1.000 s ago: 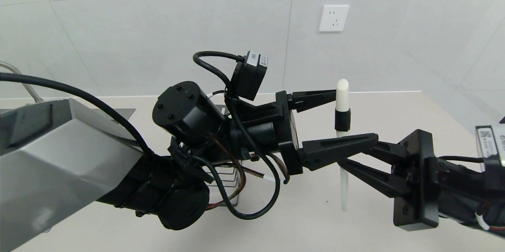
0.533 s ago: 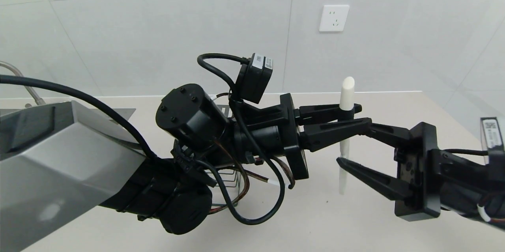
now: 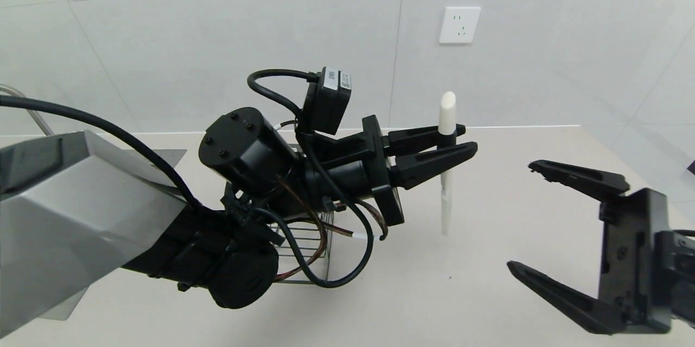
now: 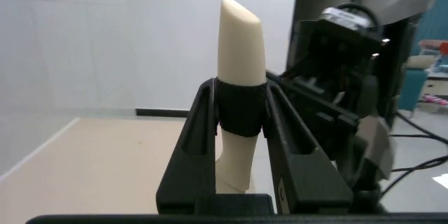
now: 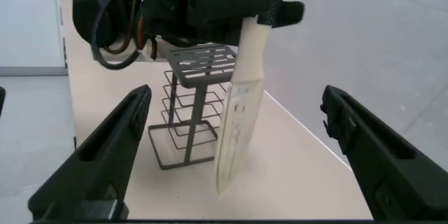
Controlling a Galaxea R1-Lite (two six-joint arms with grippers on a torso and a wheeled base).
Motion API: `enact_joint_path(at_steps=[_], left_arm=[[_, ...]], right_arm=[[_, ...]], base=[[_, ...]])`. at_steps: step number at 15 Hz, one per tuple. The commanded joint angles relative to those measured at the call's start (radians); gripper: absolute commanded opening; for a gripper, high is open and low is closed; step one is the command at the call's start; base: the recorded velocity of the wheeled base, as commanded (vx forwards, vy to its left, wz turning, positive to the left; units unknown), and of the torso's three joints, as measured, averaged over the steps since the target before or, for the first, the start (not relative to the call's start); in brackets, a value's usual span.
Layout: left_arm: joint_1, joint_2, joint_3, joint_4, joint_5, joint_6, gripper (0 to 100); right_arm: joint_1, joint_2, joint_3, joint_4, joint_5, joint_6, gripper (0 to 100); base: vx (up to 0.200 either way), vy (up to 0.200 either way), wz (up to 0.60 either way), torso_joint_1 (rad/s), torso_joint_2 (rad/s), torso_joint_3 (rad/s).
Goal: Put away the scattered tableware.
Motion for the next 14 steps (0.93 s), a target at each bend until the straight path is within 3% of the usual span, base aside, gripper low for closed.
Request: enact_joint_path(at_steps=[1, 3, 4, 6, 8, 9, 10, 12, 13, 14], left_arm=[[0.025, -0.054, 0.059, -0.001, 0.0, 0.013, 0], [0.05, -0.123, 0.132, -0.001, 0.001, 0.036, 0], [0.077, -0.164, 0.177, -0.001, 0.001, 0.053, 0], [0.122, -0.23, 0.237, -0.001, 0.001, 0.074, 0], [0.142, -0.284, 0.272, -0.001, 0.001, 0.074, 0], [0.142, -0.284, 0.272, -0.001, 0.001, 0.074, 0], [0.162, -0.316, 0.292, -0.001, 0.001, 0.074, 0], [0.183, -0.341, 0.318, -0.001, 0.001, 0.077, 0], [0.208, -0.362, 0.343, -0.001, 0.001, 0.093, 0], [0.218, -0.368, 0.347, -0.001, 0.001, 0.102, 0]], right_arm=[[-0.082, -0.169, 0.096, 0.01, 0.002, -0.003, 100], [-0.146, -0.273, 0.096, 0.049, 0.002, 0.001, 100], [-0.171, -0.338, 0.096, 0.109, 0.002, 0.001, 0], [-0.18, -0.453, 0.096, 0.222, -0.001, 0.001, 0], [-0.261, -0.591, 0.096, 0.346, -0.029, 0.007, 0], [-0.261, -0.591, 0.096, 0.346, -0.029, 0.007, 0], [-0.37, -0.761, 0.096, 0.498, -0.078, 0.054, 0], [-0.409, -0.927, 0.096, 0.65, -0.082, 0.079, 0], [-0.467, -1.083, 0.094, 0.784, -0.093, 0.079, 0], [-0.49, -1.151, 0.093, 0.834, -0.092, 0.079, 0]], base=[[0.0, 0.0, 0.0, 0.0, 0.0, 0.0], [0.0, 0.0, 0.0, 0.0, 0.0, 0.0], [0.0, 0.0, 0.0, 0.0, 0.0, 0.0], [0.0, 0.0, 0.0, 0.0, 0.0, 0.0], [0.0, 0.0, 0.0, 0.0, 0.0, 0.0], [0.0, 0.0, 0.0, 0.0, 0.0, 0.0], [0.0, 0.0, 0.0, 0.0, 0.0, 0.0], [0.0, 0.0, 0.0, 0.0, 0.0, 0.0], [0.0, 0.0, 0.0, 0.0, 0.0, 0.0], [0.0, 0.0, 0.0, 0.0, 0.0, 0.0]])
